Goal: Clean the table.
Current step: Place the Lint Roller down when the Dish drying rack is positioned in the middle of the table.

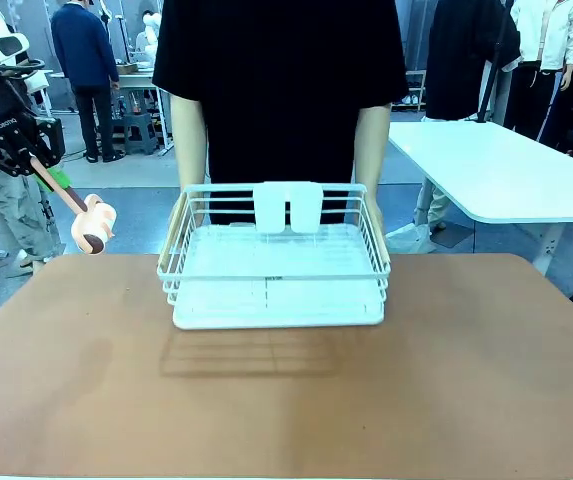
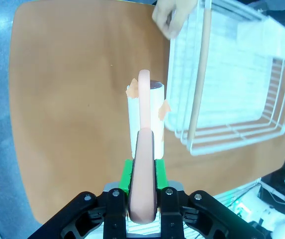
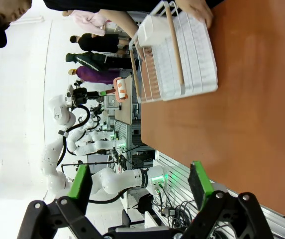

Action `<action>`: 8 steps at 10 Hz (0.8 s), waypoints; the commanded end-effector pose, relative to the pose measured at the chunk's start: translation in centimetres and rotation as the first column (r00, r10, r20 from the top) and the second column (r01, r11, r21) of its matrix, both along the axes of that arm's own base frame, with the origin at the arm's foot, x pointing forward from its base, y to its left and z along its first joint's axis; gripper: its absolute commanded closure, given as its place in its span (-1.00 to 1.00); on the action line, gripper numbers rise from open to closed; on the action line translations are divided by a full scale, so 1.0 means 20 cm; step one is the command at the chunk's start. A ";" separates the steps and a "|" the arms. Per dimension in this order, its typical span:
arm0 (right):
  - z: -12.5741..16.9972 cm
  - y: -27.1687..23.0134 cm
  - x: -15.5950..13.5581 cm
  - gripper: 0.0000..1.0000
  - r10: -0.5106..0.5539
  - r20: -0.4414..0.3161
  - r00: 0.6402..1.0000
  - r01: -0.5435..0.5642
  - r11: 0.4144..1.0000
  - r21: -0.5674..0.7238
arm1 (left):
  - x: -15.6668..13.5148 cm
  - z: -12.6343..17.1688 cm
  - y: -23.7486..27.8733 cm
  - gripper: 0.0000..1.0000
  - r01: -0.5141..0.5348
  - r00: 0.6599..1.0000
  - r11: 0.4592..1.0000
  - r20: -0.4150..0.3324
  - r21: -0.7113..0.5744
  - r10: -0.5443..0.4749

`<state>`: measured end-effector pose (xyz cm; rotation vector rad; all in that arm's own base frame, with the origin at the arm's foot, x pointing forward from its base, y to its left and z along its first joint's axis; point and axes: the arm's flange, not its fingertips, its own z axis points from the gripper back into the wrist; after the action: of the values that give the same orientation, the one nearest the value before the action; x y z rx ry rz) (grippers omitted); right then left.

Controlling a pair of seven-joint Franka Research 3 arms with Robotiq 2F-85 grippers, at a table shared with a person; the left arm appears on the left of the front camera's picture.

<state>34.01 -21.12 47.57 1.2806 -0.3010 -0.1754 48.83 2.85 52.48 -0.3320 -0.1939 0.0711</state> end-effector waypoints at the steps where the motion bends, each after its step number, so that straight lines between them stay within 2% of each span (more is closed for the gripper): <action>1: 0.01 0.00 -0.01 -1.00 0.007 0.014 1.000 -0.007 1.000 0.008 | 0.00 0.02 0.01 0.84 -0.004 1.000 1.000 0.006 0.002 0.004; 8: 0.01 0.00 -0.01 -1.00 0.007 0.014 1.000 -0.007 1.000 0.008 | 0.00 0.02 0.01 0.84 -0.004 1.000 1.000 0.006 0.002 0.004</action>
<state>34.01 -21.12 47.57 1.2806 -0.3010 -0.1754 48.83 2.85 52.48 -0.3320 -0.1939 0.0711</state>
